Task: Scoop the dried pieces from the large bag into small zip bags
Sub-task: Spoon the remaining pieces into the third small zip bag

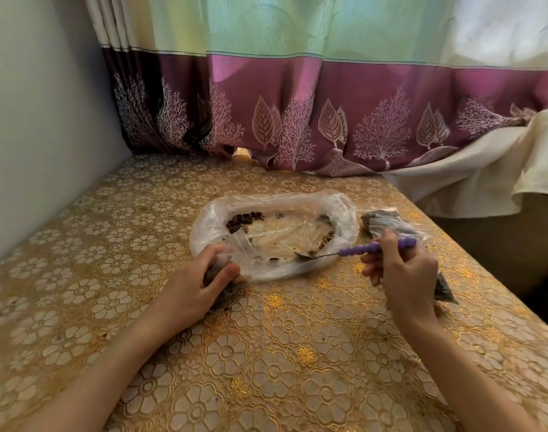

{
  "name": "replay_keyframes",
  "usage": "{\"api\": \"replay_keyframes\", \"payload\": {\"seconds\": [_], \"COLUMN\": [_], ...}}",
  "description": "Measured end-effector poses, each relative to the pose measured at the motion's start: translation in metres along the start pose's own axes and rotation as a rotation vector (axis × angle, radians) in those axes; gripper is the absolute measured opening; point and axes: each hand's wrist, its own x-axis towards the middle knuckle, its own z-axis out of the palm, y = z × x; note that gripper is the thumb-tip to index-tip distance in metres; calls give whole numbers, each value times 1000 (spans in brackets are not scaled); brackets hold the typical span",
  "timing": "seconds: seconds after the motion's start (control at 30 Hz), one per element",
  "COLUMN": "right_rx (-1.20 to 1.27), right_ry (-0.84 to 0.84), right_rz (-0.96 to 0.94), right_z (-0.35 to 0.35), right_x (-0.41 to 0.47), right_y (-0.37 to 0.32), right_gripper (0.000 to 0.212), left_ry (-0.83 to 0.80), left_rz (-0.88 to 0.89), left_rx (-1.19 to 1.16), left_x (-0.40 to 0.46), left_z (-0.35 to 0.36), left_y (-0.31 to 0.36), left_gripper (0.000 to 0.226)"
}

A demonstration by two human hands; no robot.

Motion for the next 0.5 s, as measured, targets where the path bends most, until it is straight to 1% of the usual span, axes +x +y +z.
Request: {"api": "replay_keyframes", "payload": {"seconds": [0.27, 0.5], "right_rx": [-46, -129], "right_ry": [-4, 25], "right_rz": [-21, -72], "right_z": [0, 0], "right_x": [0, 4], "right_y": [2, 5], "right_gripper": [44, 39], "left_ry": [-5, 1], "left_rz": [22, 22], "left_rx": [25, 39], "left_x": [0, 1], "left_z": [-1, 0], "left_y": [-2, -3], "left_gripper": [62, 64]}}
